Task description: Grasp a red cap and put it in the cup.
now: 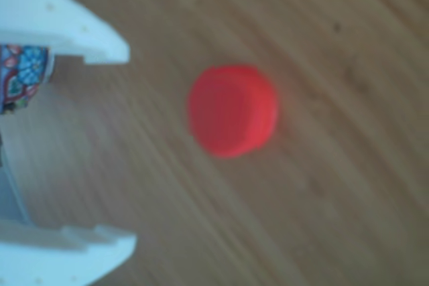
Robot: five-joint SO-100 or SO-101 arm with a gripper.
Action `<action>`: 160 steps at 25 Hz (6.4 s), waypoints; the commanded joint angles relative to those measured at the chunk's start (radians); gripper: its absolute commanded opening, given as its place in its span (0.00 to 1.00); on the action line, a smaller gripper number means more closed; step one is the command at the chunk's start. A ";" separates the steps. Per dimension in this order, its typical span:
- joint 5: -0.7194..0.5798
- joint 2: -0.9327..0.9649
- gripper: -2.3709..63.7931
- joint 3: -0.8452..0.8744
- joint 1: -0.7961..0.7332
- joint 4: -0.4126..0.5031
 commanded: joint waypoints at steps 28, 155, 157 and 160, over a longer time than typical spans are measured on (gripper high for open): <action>0.009 0.009 0.49 0.238 0.017 -0.161; 0.040 0.632 0.24 -0.155 0.572 0.379; 0.040 0.641 0.24 -0.158 0.607 0.376; 0.040 0.638 0.24 -0.163 0.640 0.360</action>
